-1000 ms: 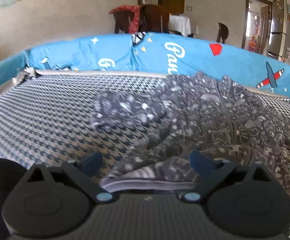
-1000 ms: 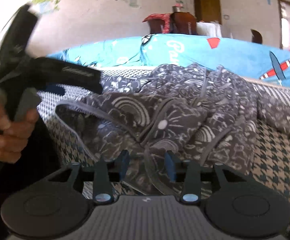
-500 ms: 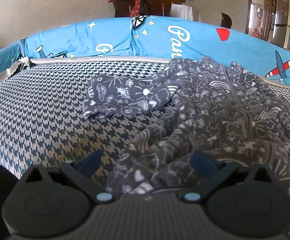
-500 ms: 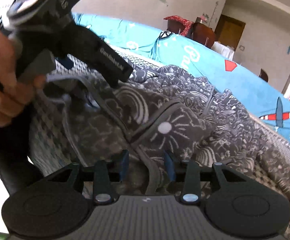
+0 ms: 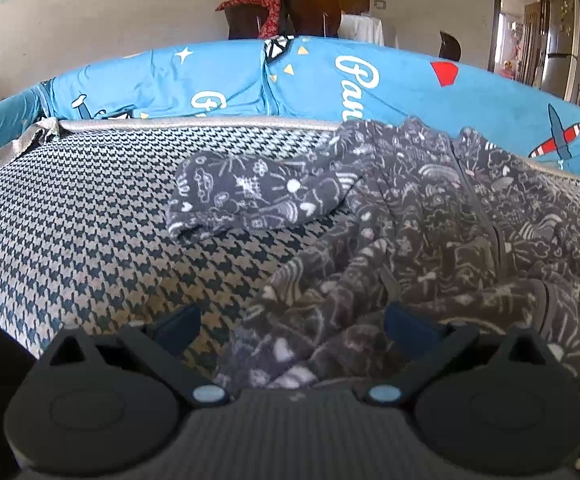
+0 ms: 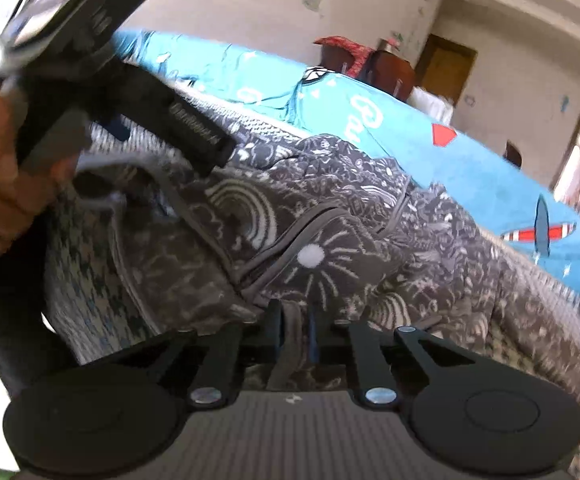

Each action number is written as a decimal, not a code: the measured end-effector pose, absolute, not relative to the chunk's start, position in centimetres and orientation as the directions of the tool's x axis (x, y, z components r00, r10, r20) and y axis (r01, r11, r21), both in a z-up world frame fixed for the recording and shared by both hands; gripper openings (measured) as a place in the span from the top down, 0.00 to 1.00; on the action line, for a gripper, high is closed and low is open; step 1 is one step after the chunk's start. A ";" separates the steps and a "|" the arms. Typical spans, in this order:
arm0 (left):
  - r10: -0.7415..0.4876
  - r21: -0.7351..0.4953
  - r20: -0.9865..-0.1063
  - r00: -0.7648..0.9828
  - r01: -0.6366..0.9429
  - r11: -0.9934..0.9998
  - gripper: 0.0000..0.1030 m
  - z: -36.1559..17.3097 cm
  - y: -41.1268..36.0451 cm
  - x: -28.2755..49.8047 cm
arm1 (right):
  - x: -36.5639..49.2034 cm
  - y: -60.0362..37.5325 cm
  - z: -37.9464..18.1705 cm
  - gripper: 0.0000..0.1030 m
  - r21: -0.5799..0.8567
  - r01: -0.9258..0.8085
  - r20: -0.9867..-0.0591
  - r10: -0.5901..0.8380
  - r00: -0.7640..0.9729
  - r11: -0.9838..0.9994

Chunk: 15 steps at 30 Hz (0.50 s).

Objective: Fold clothes

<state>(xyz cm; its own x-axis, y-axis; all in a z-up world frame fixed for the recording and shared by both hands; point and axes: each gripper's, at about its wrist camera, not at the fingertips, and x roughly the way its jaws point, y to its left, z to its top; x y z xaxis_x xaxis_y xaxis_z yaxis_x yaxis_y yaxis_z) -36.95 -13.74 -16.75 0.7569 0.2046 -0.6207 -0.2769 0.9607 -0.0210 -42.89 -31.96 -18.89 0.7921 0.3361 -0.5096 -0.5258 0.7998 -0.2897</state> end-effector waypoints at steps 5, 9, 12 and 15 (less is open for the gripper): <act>0.210 -0.050 -0.593 0.777 -0.296 0.954 0.00 -15.9 -12.9 -37.7 | -43.0 -35.6 -16.2 0.87 -0.029 -0.549 -0.525 0.454 0.720 0.836; 0.226 -0.064 -0.588 0.777 -0.323 0.944 0.00 -15.6 -12.2 -38.0 | -43.5 -36.6 -16.4 0.87 -0.011 -0.588 -0.593 0.468 0.655 0.809; 0.235 -0.057 -0.591 0.771 -0.330 0.942 0.00 -15.6 -12.2 -38.0 | -43.4 -35.7 -17.3 0.87 -0.047 -0.614 -0.649 0.443 0.619 0.788; 0.239 -0.042 -0.589 0.772 -0.324 0.945 0.00 -15.7 -12.5 -38.0 | -43.0 -35.2 -18.1 0.87 -0.070 -0.620 -0.695 0.408 0.592 0.782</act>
<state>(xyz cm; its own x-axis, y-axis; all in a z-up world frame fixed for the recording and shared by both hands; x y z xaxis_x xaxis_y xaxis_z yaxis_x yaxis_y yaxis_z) -38.05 -12.49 -15.65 0.7723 0.2386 -0.5887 -0.3238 0.9452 -0.0418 -42.97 -35.21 -18.09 0.5925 0.4081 -0.6946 -0.6200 0.7815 -0.0696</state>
